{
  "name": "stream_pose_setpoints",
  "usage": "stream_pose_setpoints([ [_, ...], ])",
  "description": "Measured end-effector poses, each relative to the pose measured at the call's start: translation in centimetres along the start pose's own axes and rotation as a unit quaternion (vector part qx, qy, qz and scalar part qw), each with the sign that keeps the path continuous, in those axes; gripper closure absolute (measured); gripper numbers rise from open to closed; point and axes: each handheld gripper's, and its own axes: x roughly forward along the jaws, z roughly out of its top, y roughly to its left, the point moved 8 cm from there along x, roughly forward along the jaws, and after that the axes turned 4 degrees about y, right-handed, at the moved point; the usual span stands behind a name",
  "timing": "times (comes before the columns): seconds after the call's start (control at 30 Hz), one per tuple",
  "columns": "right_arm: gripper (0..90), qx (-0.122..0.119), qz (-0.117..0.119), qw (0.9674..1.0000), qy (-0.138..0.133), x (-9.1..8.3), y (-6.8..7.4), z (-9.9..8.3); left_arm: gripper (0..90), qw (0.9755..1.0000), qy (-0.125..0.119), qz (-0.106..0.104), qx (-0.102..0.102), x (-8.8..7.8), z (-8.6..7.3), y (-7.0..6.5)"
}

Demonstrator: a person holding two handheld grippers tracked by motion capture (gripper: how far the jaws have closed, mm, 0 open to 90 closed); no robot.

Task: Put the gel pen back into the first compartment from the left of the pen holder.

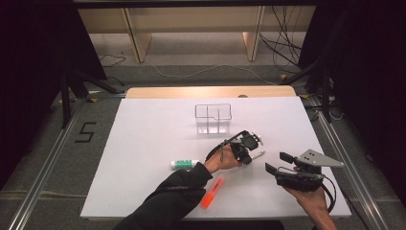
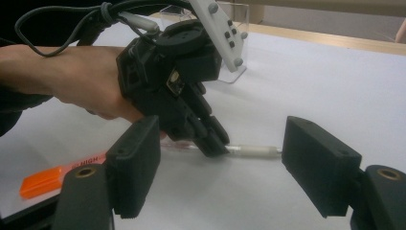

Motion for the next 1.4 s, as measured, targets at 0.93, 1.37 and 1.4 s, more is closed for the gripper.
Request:
stream_pose_setpoints([
  [0.93, 30.2, -0.002, 0.0, 1.0, 0.0, 0.2, 0.1, 0.0, 79.2, 0.9647, -0.23, 0.045, -0.121, -8.8, -1.6, 5.5],
  [1.37, 30.1, -0.004, 0.002, 1.0, 0.006, 0.5, 0.3, -0.2, 79.2, 0.9289, -0.317, 0.091, -0.168, -12.5, -4.5, 8.7],
  [1.4, 30.1, -0.005, 0.002, 1.0, 0.005, 0.5, 0.3, -0.2, 79.2, 0.926, -0.323, 0.095, -0.17, -12.7, -4.6, 8.9],
])
